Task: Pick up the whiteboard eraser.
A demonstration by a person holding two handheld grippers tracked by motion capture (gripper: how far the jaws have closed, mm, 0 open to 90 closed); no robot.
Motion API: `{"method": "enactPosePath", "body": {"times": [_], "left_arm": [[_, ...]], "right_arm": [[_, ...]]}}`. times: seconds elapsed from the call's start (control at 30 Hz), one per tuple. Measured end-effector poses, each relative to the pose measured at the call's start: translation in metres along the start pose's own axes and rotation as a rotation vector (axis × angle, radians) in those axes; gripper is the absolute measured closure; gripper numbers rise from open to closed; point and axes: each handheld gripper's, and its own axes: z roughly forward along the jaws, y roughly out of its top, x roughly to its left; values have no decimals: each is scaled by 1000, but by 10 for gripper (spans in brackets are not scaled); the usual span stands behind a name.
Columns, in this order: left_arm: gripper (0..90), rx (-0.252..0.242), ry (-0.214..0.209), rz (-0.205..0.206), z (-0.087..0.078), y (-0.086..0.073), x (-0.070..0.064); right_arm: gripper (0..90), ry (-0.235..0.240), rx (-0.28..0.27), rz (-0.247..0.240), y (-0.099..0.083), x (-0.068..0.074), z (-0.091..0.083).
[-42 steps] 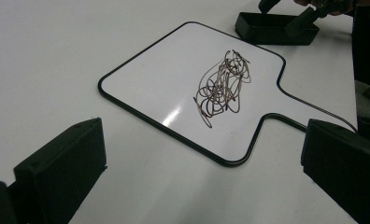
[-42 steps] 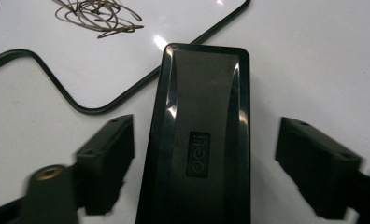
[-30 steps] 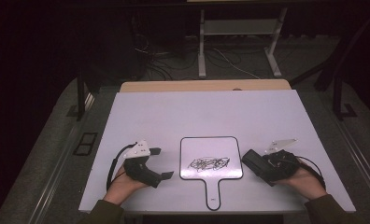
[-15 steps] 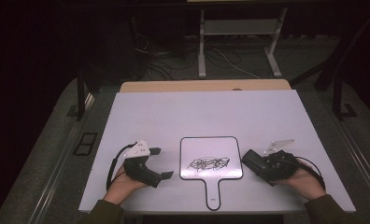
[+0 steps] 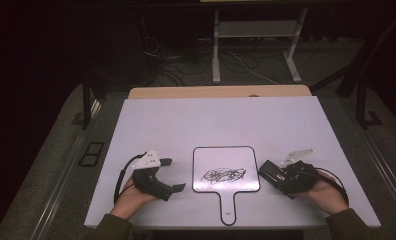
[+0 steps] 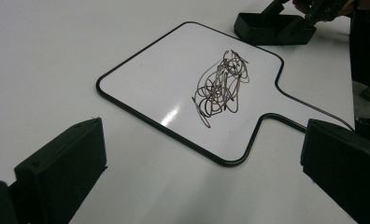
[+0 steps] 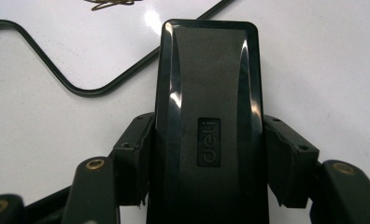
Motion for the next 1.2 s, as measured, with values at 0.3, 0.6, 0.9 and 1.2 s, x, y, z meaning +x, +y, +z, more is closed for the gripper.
{"method": "enactPosePath", "body": {"times": [0.3, 0.6, 0.9, 1.2], "left_arm": [[0, 0, 0, 2, 0, 0, 0], [0, -7, -4, 0, -1, 0, 1], [0, -16, -7, -10, -2, -1, 3], [0, -9, -12, 3, 0, 0, 1]], "right_arm": [[385, 11, -1, -22, 0, -1, 0], [390, -2, -24, -36, 3, -3, -7], [389, -33, -50, -54, 9, -4, -11], [389, -48, -60, -100, 22, 3, -11]]}}
